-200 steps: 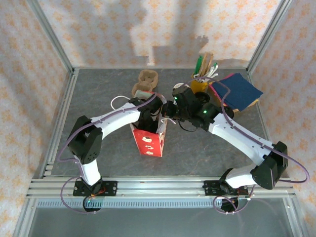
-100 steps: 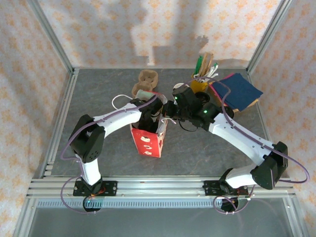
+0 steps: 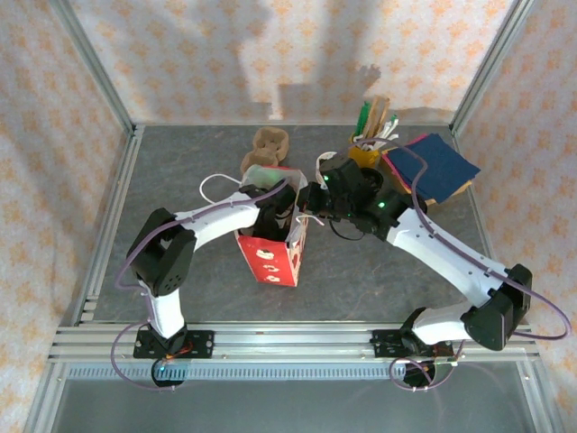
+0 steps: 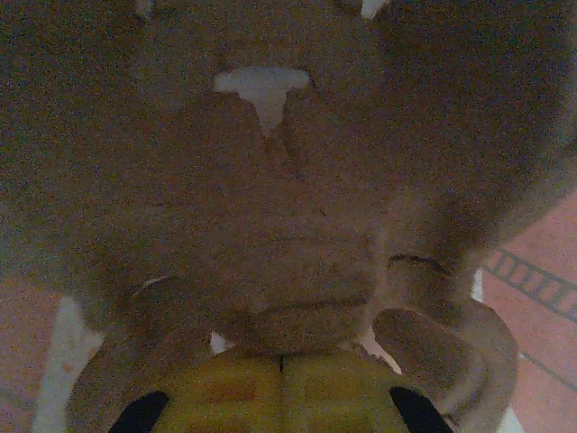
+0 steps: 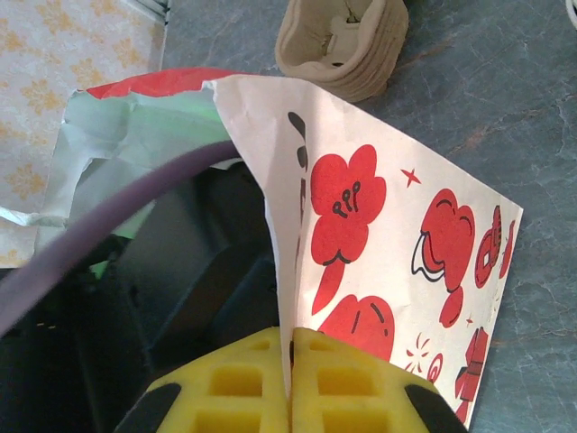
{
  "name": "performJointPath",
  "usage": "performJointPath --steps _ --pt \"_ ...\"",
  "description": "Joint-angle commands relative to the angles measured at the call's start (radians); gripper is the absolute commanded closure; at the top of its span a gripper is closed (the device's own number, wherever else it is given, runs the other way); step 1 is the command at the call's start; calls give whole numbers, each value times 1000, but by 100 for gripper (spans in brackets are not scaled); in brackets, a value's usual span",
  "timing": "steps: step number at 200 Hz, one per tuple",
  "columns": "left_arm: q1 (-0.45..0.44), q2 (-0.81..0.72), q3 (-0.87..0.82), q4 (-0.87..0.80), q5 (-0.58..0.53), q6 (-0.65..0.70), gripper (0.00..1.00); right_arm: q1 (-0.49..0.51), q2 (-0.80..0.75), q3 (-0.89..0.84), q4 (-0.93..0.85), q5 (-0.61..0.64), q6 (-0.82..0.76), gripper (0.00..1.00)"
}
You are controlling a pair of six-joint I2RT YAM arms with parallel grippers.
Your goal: Pack the takeout coffee
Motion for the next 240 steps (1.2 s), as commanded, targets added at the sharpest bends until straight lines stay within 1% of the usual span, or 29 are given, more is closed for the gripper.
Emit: performJointPath --steps 1,24,40,49,141,195,200,240 --pt "-27 44 -20 7 22 10 95 0 -27 43 52 -12 -1 96" --pt "-42 62 -28 16 25 13 95 -1 -16 58 61 -27 -1 96" --pt "-42 61 -34 22 19 10 95 0 -14 66 62 -28 -1 97" --pt "-42 92 -36 24 17 10 95 0 -14 69 64 -28 -1 96" --pt "-43 122 -87 73 20 -4 96 0 -25 64 64 -30 -2 97" --pt "-45 74 -39 29 -20 -21 96 0 -20 35 51 -9 -3 97" --pt "-45 41 -35 24 -26 -25 96 0 -19 33 47 -4 -3 97" --pt "-45 -18 -22 9 -47 -60 96 0 -13 20 40 4 4 96"
